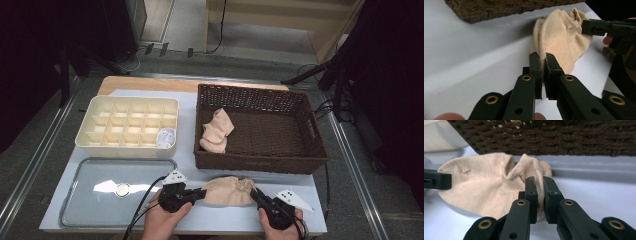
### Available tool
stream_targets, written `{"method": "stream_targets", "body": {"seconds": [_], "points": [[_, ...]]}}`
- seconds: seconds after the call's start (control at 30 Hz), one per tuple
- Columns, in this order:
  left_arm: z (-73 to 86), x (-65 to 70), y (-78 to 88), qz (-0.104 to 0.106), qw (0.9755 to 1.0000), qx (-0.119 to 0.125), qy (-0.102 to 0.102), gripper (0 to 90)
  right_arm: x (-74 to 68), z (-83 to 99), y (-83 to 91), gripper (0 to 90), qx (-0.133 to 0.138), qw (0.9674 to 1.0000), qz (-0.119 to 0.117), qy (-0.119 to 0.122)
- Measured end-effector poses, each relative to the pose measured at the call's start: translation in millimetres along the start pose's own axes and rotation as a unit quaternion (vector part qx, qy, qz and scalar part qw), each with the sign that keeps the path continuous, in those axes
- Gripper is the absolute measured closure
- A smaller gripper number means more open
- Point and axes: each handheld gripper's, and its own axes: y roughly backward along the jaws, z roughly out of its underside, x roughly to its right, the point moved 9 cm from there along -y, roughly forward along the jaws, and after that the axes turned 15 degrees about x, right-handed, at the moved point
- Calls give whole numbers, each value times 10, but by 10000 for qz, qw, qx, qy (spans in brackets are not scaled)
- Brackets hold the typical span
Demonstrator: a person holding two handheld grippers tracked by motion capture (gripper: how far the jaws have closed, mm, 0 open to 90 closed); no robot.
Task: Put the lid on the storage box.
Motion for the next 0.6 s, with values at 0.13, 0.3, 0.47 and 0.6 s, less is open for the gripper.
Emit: {"method": "stream_targets", "body": {"seconds": [0.13,0.3,0.47,0.6], "points": [[23,34,88,12,10000,-27,-20,884,-46,-50,124,847,2,10000,-52,19],[113,14,136,-41,9999,-98,-18,886,-43,-34,242,853,-69,9999,-108,0],[153,3,91,-123,9998,-111,-78,879,-31,33,211,850,-156,9997,-20,174],[100,-6,105,-175,9996,102,-195,734,-31,60,185,741,-99,9997,-145,156]]}}
